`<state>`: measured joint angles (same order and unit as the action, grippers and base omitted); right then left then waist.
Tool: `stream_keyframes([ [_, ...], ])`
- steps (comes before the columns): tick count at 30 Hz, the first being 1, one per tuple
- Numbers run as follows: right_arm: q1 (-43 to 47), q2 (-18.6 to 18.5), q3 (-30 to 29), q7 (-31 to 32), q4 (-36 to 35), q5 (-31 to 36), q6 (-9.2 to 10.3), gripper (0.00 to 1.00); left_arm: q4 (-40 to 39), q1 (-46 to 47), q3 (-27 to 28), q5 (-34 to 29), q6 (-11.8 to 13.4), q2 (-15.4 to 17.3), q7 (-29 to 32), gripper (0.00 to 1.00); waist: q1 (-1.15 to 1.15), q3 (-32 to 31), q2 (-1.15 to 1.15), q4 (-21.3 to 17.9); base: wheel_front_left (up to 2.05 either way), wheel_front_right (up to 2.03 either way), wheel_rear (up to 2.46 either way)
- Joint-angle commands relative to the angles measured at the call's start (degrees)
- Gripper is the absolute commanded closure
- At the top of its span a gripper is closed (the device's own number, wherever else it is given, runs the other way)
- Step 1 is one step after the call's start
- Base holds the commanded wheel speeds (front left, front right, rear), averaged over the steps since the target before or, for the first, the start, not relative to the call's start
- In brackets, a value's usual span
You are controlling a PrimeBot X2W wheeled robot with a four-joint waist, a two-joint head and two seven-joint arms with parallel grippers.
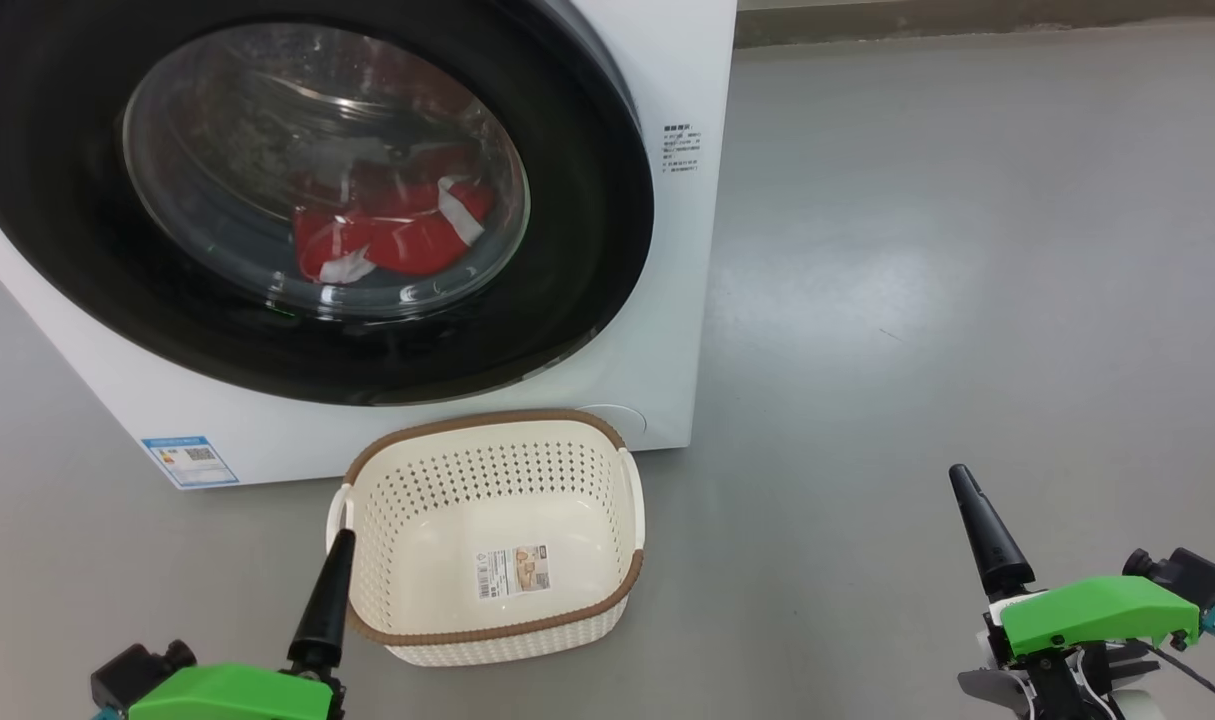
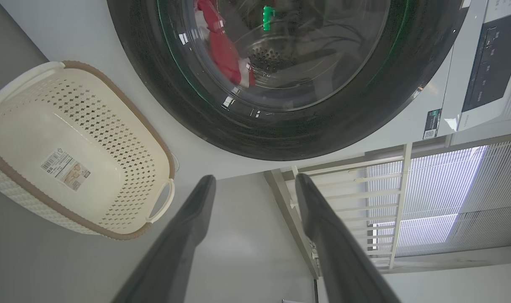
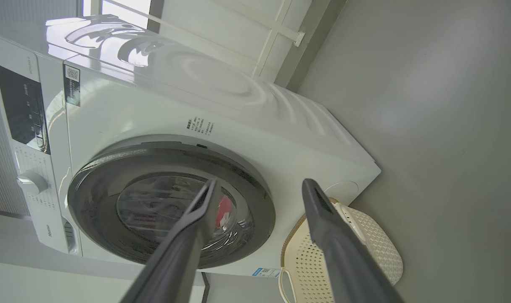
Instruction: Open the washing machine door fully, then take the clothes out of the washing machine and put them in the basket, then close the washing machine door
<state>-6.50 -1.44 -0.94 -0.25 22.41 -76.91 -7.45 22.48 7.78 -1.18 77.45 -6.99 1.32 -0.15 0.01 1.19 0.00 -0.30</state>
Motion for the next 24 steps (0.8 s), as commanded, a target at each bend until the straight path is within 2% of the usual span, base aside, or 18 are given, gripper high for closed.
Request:
stream_keyframes([
  [1, -3.50, -0.51, 0.66, -0.82, -1.14, 2.73, -0.01, 0.00, -1.17, 3.19, 0.22, -3.07, 0.44, 0.82, -0.76, 0.00, 0.00, 0.14, 0.00, -0.02, 0.00, 0.00, 0.00],
  [9, -5.08, -0.55, 0.69, -2.15, -1.04, 12.21, -0.01, 0.00, -1.31, 4.51, -0.46, -9.75, 1.60, 0.88, -2.11, 0.00, -0.01, 0.55, 0.00, -0.14, 0.00, 0.00, 0.00],
  [24, -7.74, -0.71, 1.64, -4.48, -1.17, 23.15, -0.02, 0.00, -0.36, 7.23, -2.08, -19.68, 2.89, 1.01, -4.47, 0.00, -0.01, 0.80, 0.00, -0.35, 0.00, 0.00, 0.00],
])
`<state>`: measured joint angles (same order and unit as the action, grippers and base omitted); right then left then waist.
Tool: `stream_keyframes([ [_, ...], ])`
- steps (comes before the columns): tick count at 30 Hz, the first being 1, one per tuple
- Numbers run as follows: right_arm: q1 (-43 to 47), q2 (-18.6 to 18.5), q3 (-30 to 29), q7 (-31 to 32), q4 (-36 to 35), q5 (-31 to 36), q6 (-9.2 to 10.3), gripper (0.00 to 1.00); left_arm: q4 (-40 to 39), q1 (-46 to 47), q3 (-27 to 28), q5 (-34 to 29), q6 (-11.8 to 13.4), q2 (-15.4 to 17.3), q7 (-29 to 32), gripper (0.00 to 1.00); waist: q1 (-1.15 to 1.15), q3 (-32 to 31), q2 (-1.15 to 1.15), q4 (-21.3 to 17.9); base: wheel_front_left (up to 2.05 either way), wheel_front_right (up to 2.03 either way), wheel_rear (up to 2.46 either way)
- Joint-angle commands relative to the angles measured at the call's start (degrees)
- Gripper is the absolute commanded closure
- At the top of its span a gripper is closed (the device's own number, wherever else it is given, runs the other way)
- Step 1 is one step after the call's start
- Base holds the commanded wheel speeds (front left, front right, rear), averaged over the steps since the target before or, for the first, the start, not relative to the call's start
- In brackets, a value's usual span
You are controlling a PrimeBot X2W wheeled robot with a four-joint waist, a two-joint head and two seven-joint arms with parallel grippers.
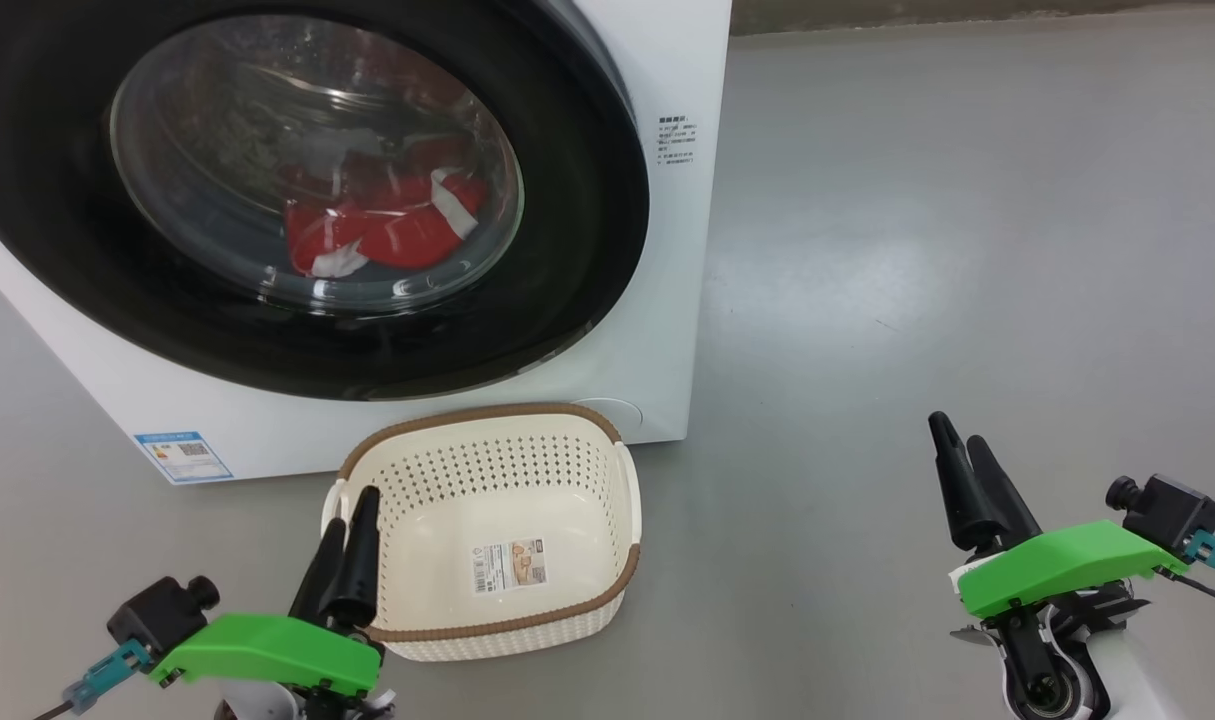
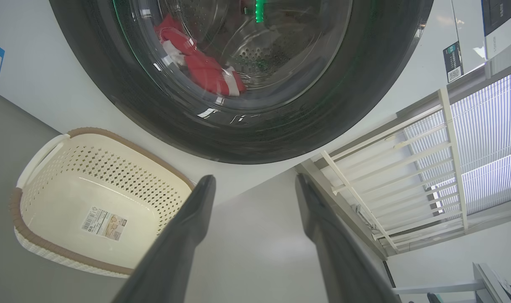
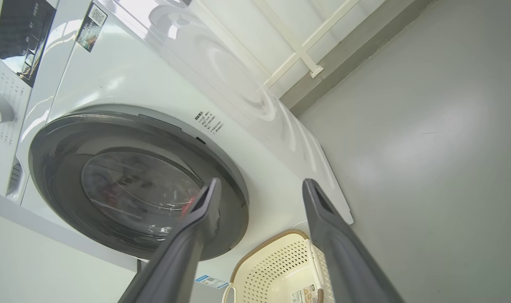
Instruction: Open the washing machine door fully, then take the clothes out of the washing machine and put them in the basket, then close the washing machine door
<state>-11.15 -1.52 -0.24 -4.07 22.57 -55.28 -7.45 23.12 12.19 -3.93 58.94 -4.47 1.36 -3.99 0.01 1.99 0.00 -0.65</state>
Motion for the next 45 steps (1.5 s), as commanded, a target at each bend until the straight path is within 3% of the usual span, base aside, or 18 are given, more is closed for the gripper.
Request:
stream_keyframes([
  [1, -3.29, -0.64, 1.00, -0.83, -1.31, 2.21, -0.02, 0.00, -0.92, 3.00, 0.56, -1.74, 0.45, 0.98, -0.79, 0.00, 0.00, 0.02, 0.00, 0.00, 0.00, 0.00, 0.00],
  [33, -8.79, -1.01, 5.27, -5.98, 0.63, 22.10, -0.03, 0.00, 1.89, 8.36, -3.41, -21.57, 3.07, 1.26, -6.00, 0.00, 0.00, -0.55, 0.00, -0.10, 0.00, 0.00, 0.00],
  [45, -11.87, -1.16, 6.17, -8.13, 2.32, 31.06, -0.03, 0.00, 2.78, 10.75, -4.22, -32.24, 4.19, 1.37, -8.18, 0.00, 0.00, -0.24, 0.00, -0.19, 0.00, 0.00, 0.00],
])
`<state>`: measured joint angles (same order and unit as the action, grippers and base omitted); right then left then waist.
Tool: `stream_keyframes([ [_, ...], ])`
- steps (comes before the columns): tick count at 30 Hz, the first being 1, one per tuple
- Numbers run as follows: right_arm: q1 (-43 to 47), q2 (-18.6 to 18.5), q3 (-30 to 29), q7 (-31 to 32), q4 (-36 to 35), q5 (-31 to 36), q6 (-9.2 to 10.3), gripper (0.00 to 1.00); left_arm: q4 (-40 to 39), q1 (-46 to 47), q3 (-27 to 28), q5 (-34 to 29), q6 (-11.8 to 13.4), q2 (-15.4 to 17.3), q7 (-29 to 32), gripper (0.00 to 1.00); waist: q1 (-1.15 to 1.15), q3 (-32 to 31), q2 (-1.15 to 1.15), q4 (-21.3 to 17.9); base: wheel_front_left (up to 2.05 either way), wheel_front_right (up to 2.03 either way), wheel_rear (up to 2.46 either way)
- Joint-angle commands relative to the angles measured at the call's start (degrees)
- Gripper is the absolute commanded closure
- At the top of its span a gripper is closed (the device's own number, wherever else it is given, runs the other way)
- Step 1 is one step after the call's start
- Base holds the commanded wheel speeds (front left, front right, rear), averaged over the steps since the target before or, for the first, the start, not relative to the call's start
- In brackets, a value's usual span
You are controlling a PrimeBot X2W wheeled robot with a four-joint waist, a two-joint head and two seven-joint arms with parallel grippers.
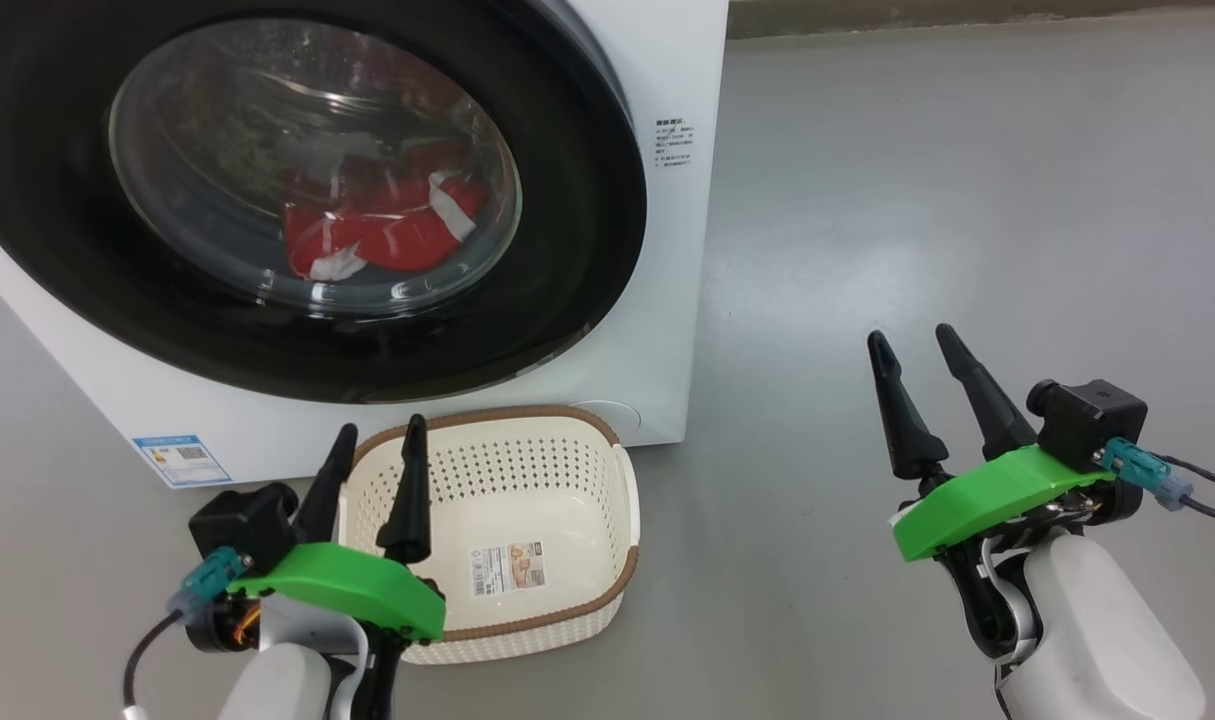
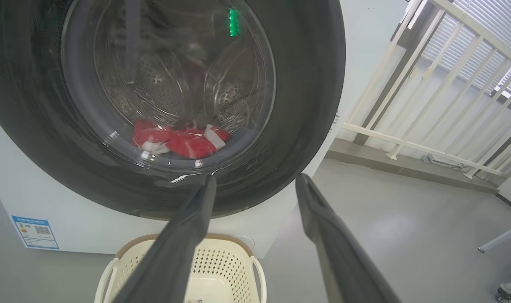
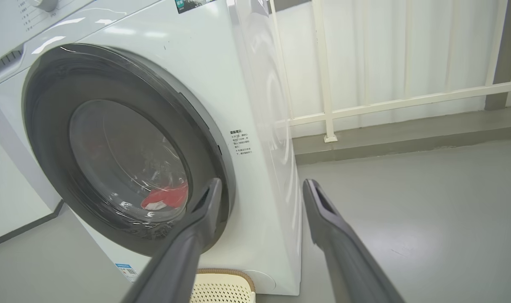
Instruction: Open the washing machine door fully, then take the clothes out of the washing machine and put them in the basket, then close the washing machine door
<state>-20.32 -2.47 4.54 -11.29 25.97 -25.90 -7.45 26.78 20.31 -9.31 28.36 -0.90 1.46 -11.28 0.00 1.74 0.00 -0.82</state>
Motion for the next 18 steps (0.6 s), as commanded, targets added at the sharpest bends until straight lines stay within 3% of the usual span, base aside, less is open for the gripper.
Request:
stream_keyframes([
  [1, -2.93, -0.23, 1.52, -1.08, -0.89, 2.38, -0.03, 0.00, -0.81, 2.80, 1.10, -2.38, 0.71, 1.28, -1.06, 0.00, 0.00, -0.01, 0.00, -0.04, 0.00, 0.00, 0.00],
  [18, -6.60, -0.41, 4.28, -3.71, 2.19, 13.25, -0.03, 0.00, 1.41, 6.10, 0.10, -13.26, 1.33, 1.42, -3.72, 0.00, 0.00, 0.41, 0.00, -0.40, 0.00, 0.00, 0.00],
])
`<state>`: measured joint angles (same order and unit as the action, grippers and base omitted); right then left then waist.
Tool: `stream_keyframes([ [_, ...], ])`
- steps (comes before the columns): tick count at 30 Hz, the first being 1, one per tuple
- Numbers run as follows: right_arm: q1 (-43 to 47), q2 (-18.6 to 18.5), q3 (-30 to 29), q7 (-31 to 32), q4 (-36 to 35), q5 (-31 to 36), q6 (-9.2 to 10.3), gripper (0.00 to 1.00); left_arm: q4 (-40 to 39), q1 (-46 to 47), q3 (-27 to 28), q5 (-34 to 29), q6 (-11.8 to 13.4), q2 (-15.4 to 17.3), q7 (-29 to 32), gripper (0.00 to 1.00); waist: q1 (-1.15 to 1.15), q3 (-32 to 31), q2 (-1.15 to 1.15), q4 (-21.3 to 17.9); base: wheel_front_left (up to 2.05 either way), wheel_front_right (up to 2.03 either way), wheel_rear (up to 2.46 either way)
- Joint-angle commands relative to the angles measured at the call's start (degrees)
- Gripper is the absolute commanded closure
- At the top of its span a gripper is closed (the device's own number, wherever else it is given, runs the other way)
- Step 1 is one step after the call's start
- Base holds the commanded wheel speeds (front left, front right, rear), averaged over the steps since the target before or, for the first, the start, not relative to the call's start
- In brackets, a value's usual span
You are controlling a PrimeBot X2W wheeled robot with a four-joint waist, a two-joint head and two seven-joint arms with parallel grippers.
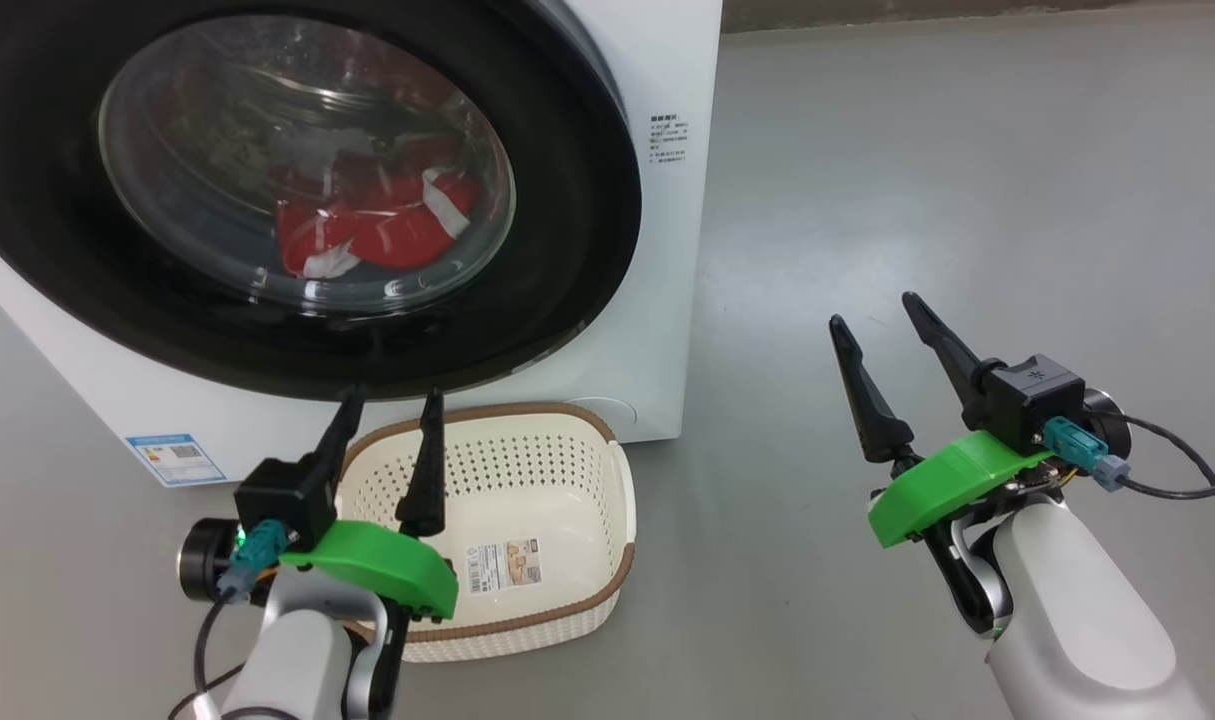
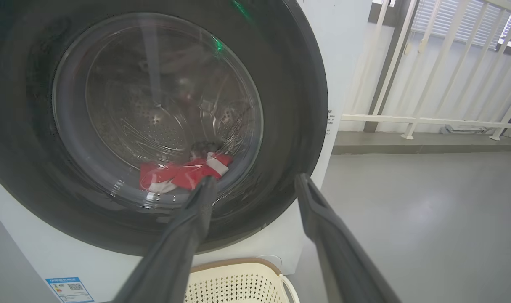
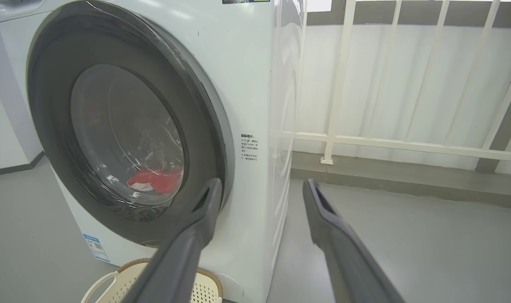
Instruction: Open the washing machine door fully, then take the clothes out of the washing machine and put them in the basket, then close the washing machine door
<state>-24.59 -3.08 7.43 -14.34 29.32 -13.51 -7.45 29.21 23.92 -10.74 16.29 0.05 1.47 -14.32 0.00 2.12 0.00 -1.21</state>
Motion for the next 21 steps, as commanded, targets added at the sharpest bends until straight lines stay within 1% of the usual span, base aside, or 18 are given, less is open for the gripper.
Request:
stream_keyframes([
  [1, -2.35, 0.20, 1.42, -0.66, -1.12, 0.82, -0.03, 0.00, -0.96, 2.52, 1.57, -1.24, 0.38, 1.41, -0.68, 0.00, 0.00, 0.04, 0.00, -0.02, 0.00, 0.00, 0.00],
  [17, -2.48, 0.20, 1.10, -0.66, -1.37, 0.72, -0.03, 0.00, 1.07, 3.01, 1.66, -0.33, 0.00, 1.41, -0.68, 0.00, 0.00, 0.23, 0.00, -0.04, 0.00, 0.00, 0.00],
  [21, -2.41, 0.20, 0.91, -0.66, -1.58, 0.74, -0.03, 0.00, 1.29, 2.96, 1.37, -0.09, 0.30, 1.41, -0.68, 0.00, 0.00, 0.29, 0.00, 0.10, 0.00, 0.00, 0.00],
])
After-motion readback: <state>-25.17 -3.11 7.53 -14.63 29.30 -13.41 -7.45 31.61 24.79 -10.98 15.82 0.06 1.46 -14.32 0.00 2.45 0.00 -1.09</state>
